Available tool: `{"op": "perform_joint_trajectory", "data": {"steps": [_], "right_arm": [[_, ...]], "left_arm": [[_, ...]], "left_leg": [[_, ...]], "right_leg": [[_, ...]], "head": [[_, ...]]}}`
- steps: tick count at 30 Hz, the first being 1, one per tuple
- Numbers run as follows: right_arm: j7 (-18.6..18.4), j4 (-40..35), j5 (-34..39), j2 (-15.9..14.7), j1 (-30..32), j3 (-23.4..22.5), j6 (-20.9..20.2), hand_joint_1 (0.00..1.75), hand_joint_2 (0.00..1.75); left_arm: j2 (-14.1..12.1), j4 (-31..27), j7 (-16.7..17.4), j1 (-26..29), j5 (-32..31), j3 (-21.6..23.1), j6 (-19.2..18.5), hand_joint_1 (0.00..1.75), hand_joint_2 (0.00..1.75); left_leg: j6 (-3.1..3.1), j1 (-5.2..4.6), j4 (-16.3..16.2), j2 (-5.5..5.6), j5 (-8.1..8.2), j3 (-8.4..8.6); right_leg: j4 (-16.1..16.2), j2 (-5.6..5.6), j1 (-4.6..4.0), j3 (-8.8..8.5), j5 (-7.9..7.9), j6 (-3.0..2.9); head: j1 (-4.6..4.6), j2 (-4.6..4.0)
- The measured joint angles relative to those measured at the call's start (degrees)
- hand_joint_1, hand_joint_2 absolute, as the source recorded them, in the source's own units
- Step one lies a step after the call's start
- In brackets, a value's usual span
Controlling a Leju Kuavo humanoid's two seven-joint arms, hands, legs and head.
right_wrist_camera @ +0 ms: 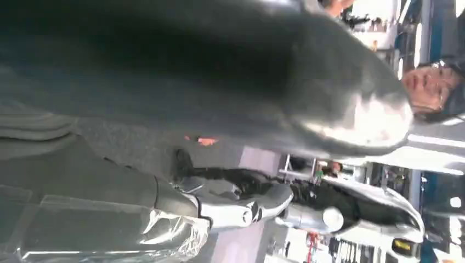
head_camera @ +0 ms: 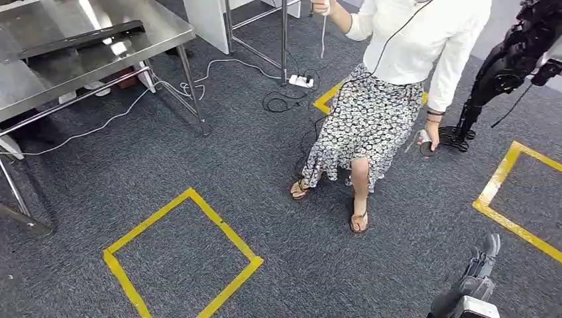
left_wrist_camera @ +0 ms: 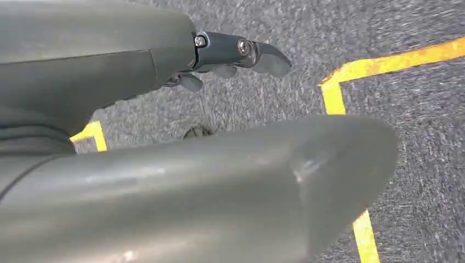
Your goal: Take the parts from the cabinet and place them on the table.
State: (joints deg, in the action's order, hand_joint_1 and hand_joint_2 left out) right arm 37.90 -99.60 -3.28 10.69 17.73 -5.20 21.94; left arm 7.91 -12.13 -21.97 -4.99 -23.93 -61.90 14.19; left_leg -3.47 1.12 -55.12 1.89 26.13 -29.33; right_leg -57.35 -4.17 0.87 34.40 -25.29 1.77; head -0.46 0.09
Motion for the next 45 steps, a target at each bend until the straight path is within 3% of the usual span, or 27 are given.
{"op": "perform_joint_trajectory", "data": {"steps": [1, 4, 5, 7, 8, 9, 10, 13, 14, 16, 18, 19, 21, 23, 24, 25, 29, 30, 31, 32, 34, 35, 36, 38, 40, 44, 45], "right_arm": [[0.0, 0.02, 0.04, -0.02, -0.29, 0.0, 0.0, 0.0, 0.0], [0.0, 0.11, 0.04, -0.02, -0.16, -0.02, 0.0, 0.0, 0.0], [0.0, 0.13, 0.04, -0.04, -0.09, -0.04, 0.0, 0.0, 0.0], [0.0, 0.13, 0.04, -0.04, 0.01, -0.09, 0.0, 0.0, 0.0], [0.0, 0.13, 0.04, -0.07, -0.01, -0.2, 0.0, 0.0, 0.0], [0.0, 0.13, 0.04, -0.07, -0.15, -0.2, 0.0, 0.0, 0.0], [-0.02, 0.13, 0.04, -0.05, -0.14, -0.2, 0.0, 0.0, 0.0], [0.07, 0.11, 0.13, -0.09, 0.05, -0.37, -0.28, 0.0, 0.0], [0.09, 0.11, 0.13, -0.04, 0.05, -0.37, -0.42, 0.0, 0.0], [0.18, 0.11, 0.09, 0.13, -0.1, -0.42, -0.61, 0.0, 0.0], [0.2, 0.13, 0.02, 0.33, -0.2, -0.42, -0.79, 0.0, 0.0], [0.2, 0.2, 0.02, 0.35, -0.2, -0.42, -0.77, 0.0, 0.0], [0.2, 0.35, 0.04, 0.33, -0.25, -0.44, -0.77, 0.0, 0.0], [0.22, 0.63, 0.37, 0.35, -0.27, -0.44, -0.79, 0.0, 0.0], [0.24, 0.7, 0.5, 0.35, -0.27, -0.44, -0.81, 0.0, 0.0], [0.28, 0.72, 0.57, 0.35, -0.35, -0.46, -0.83, 0.0, 0.0], [0.42, 0.72, 0.54, 0.42, -0.25, -0.46, -0.81, 0.0, 0.0], [0.44, 0.72, 0.54, 0.35, -0.28, -0.5, -0.77, 0.0, 0.0], [0.44, 0.72, 0.54, 0.33, -0.32, -0.55, -0.74, 0.0, 0.0], [0.44, 0.74, 0.57, 0.33, -0.56, -0.55, -0.72, 0.0, 0.0], [0.44, 0.96, 0.61, 0.26, -0.57, -0.55, -0.72, 0.0, 0.0], [0.44, 1.13, 0.79, 0.22, -0.45, -0.55, -0.72, 0.0, 0.0], [0.44, 1.2, 0.83, 0.15, -0.33, -0.55, -0.72, 0.0, 0.0], [0.44, 1.22, 0.92, 0.04, -0.3, -0.55, -0.72, 0.0, 0.0], [0.44, 1.2, 1.09, -0.09, -0.39, -0.55, -0.72, 0.0, 0.0], [0.59, 1.16, 1.46, -0.22, 0.3, -0.81, -0.72, 0.0, 0.0], [0.59, 1.11, 1.48, -0.2, 0.36, -0.81, -0.72, 0.0, 0.0]], "left_arm": [[-0.02, 0.0, -0.02, 0.02, 0.0, 0.0, 0.0, 0.0, 0.0], [-0.02, 0.0, 0.02, 0.14, 0.02, 0.0, -0.02, 0.0, 0.0], [-0.02, 0.0, 0.02, 0.13, 0.02, 0.0, -0.02, 0.0, 0.0], [0.0, 0.0, 0.02, 0.08, 0.0, 0.0, -0.02, 0.0, 0.0], [0.02, 0.0, 0.02, 0.06, 0.02, 0.0, -0.02, 0.0, 0.0], [0.02, -0.02, 0.02, 0.02, 0.02, 0.0, -0.02, 0.0, 0.0], [0.02, 0.0, 0.0, 0.04, 0.02, 0.0, -0.02, 0.0, 0.0], [0.2, 0.0, 0.0, -0.19, 0.02, 0.0, 0.06, 0.0, 0.0], [0.2, 0.0, 0.0, -0.17, 0.02, 0.0, 0.09, 0.0, 0.0], [0.2, 0.0, -0.02, -0.12, 0.04, 0.0, 0.15, 0.0, 0.0], [0.2, 0.0, -0.02, 0.12, 0.09, -0.02, 0.15, 0.0, 0.0], [0.2, 0.0, 0.0, 0.16, 0.09, -0.02, 0.15, 0.0, 0.0], [0.22, 0.0, 0.04, 0.2, 0.07, 0.0, 0.13, 0.0, 0.0], [0.17, 0.0, 0.07, 0.19, 0.0, 0.0, 0.06, 0.0, 0.0], [0.13, 0.0, 0.09, 0.21, -0.02, 0.0, 0.04, 0.0, 0.0], [0.09, 0.02, 0.18, 0.24, -0.02, 0.0, 0.02, 0.0, 0.0], [0.02, 0.0, 0.24, 0.16, -0.11, 0.0, 0.06, 0.0, 0.0], [0.07, 0.0, 0.26, 0.09, -0.11, 0.0, 0.06, 0.0, 0.0], [0.07, 0.0, 0.28, 0.09, -0.18, 0.0, 0.09, 0.0, 0.0], [0.02, 0.0, 0.35, 0.11, -0.17, 0.0, 0.17, 0.0, 0.0], [-0.02, 0.0, 0.5, 0.23, -0.17, 0.0, 0.24, 0.0, 0.0], [-0.02, 0.0, 0.5, 0.23, -0.17, 0.0, 0.24, 0.0, 0.0], [-0.02, 0.0, 0.5, 0.22, -0.17, 0.0, 0.24, 0.0, 0.0], [0.0, 0.0, 0.5, 0.2, -0.17, 0.0, 0.19, 0.0, 0.0], [0.0, 0.0, 0.44, 0.21, -0.17, 0.0, 0.13, 0.0, 0.0], [0.13, 0.02, 0.26, -0.04, -0.17, 0.0, 0.15, 0.0, 0.0], [0.13, 0.0, 0.18, -0.07, -0.17, 0.0, 0.15, 0.0, 0.0]], "left_leg": [[-0.44, -0.19, 0.02, -1.12, -0.24, -0.29], [-0.51, -0.89, -0.04, -3.86, -0.32, -0.81], [-0.53, -1.01, -0.05, -4.66, -0.36, -0.86], [-0.47, -1.11, -0.14, -6.16, -0.37, -0.87], [-0.36, -1.13, -0.32, -6.79, -0.31, -0.87], [-0.13, -1.37, -0.56, -7.35, -0.2, -0.85], [0.35, -1.6, -0.57, -7.77, -0.03, -0.93], [1.21, -1.4, -0.63, -9.16, 0.11, -0.42], [1.57, -1.18, -1.09, -9.19, 0.45, -0.71], [2.23, -0.52, -5.96, -3.74, 4.62, -2.52], [2.74, -0.29, -15.4, -2.02, 9.59, -6.37], [3.01, -0.1, -18.79, -1.87, 10.57, -7.86], [3.26, 0.44, -17.04, -1.88, 8.24, -6.9], [3.44, 1.13, -7.9, -0.96, 3.22, -2.27], [3.47, 1.52, -3.93, 1.43, 1.91, -0.38], [3.54, 1.51, -3.13, 4.52, 2.81, -0.28], [1.44, 0.29, -2.7, 1.2, 1.63, -0.81], [0.66, 0.67, -1.81, 0.08, 0.86, -0.78], [0.26, 0.37, -1.33, -0.35, 0.55, -0.85], [-0.25, 0.2, -1.33, -1.41, 0.27, -1.04], [-0.33, -0.32, -1.34, -3.35, 0.19, -1.5], [-0.36, -0.51, -1.36, -4.18, 0.12, -1.68], [-0.32, -0.66, -1.36, -5.04, 0.06, -1.79], [-0.22, -0.77, -1.37, -6.56, 0.0, -1.81], [0.17, -1.18, -1.48, -7.76, 0.09, -1.58], [1.48, -1.3, -1.49, -10.52, 0.24, -1.02], [2.03, -0.84, -2.1, -9.52, 0.78, -1.33]], "right_leg": [[-4.39, 2.33, 0.08, 2.14, -2.44, -0.46], [-16.38, 3.54, 0.43, 7.45, -6.91, -0.2], [-15.98, 3.68, 0.49, 6.98, -6.5, 0.16], [-7.03, 4.49, 0.51, 1.33, -3.34, 1.02], [-0.6, 6.03, 0.46, -2.6, -1.68, 1.2], [3.04, 8.46, 0.2, -4.53, -1.48, 0.48], [2.99, 8.42, -0.59, -4.5, -0.94, 0.36], [3.02, 6.48, -0.67, -3.68, -0.74, -0.67], [3.5, 5.75, 0.65, -4.27, -0.22, -1.39], [3.38, 4.82, 0.85, -4.18, 0.47, -2.41], [3.37, 3.52, 0.66, -3.79, 0.63, -2.56], [3.3, 2.76, 0.57, -3.62, 0.73, -2.53], [2.89, 1.05, 0.55, -3.37, 0.86, -2.53], [2.14, -0.66, 0.68, -3.17, 0.79, -2.43], [1.74, -1.37, 0.68, -2.87, 0.72, -2.23], [1.19, -1.89, 0.19, -2.17, 0.71, -1.61], [1.97, -4.62, 0.41, 0.1, 2.06, 0.95], [0.9, -3.11, 0.58, 0.17, 1.67, 0.9], [-1.56, 0.3, 0.14, 1.78, -0.11, 0.39], [-5.94, 2.09, 0.31, 3.98, -2.48, -0.1], [-15.32, 3.26, 0.41, 8.23, -6.28, -0.18], [-17.4, 3.44, 0.41, 8.83, -6.74, 0.14], [-16.32, 3.61, 0.41, 7.75, -6.29, 0.44], [-7.14, 4.77, 0.39, 1.68, -3.67, 0.98], [2.46, 9.79, -0.3, -4.65, -2.33, 0.5], [2.64, 6.99, -0.87, -3.67, -1.23, -0.77], [3.04, 6.27, 0.89, -4.71, -0.73, -1.48]], "head": [[0.4, 0.0], [0.62, 0.0], [0.59, 0.0], [0.64, 0.0], [0.68, 0.0], [0.77, 0.0], [0.88, 0.0], [0.94, 0.0], [1.03, 0.0], [0.81, 0.0], [0.81, 0.0], [0.81, 0.0], [0.86, 0.0], [0.81, 0.0], [0.81, 0.0], [0.88, 0.0], [0.88, 0.0], [1.17, 0.0], [1.34, 0.0], [1.77, 0.0], [1.77, 0.0], [1.8, 0.0], [1.82, 0.0], [1.86, 0.0], [1.91, 0.0], [1.78, 0.0], [1.76, 0.0]]}}
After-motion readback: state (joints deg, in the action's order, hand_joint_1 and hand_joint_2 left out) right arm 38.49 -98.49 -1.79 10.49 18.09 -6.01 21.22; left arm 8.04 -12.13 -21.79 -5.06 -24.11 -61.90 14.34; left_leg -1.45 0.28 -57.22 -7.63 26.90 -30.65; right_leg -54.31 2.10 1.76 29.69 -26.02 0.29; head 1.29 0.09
